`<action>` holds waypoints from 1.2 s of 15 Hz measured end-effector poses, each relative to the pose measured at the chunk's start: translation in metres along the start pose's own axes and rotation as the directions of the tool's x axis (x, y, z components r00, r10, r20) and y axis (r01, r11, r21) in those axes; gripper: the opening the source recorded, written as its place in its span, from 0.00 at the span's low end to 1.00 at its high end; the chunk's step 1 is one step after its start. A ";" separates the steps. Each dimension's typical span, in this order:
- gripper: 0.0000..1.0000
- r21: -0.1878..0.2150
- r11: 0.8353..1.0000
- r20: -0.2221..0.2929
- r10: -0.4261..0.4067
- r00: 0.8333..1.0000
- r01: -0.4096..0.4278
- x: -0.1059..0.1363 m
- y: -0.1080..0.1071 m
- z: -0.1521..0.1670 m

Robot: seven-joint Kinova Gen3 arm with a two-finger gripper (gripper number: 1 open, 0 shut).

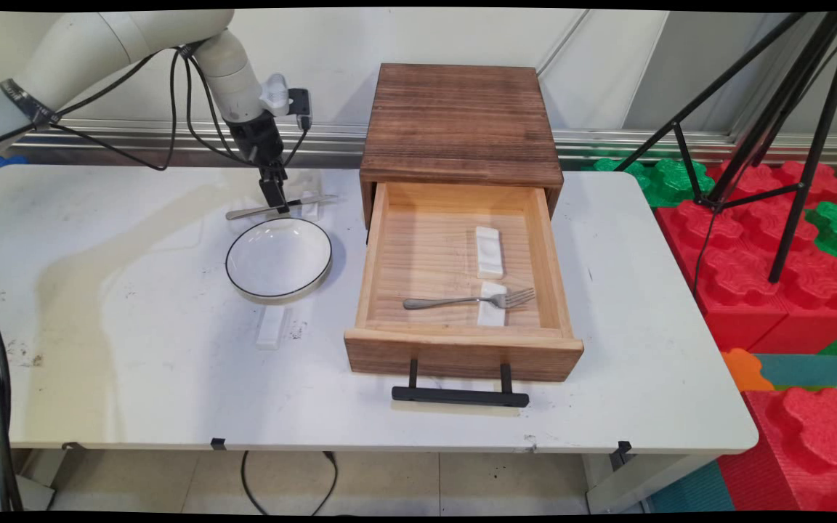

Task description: Pick up the knife from the left of the white plate, then place the picked object into the drawer

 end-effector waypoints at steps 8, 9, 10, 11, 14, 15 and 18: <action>0.00 -0.025 1.000 -0.009 0.002 1.000 -0.003 -0.001 -0.002 0.008; 0.00 -0.027 1.000 -0.011 0.000 1.000 -0.001 -0.002 -0.001 0.007; 0.00 -0.028 1.000 -0.013 -0.002 1.000 0.001 -0.002 0.000 0.007; 0.00 -0.028 1.000 -0.015 -0.005 1.000 0.005 -0.003 0.000 0.006; 0.00 -0.023 0.999 -0.022 -0.022 1.000 0.021 -0.004 0.002 0.002; 0.00 -0.016 0.999 -0.025 -0.035 0.999 0.034 -0.005 0.003 0.000; 0.00 0.008 0.998 -0.033 -0.066 0.997 0.067 -0.008 0.004 -0.007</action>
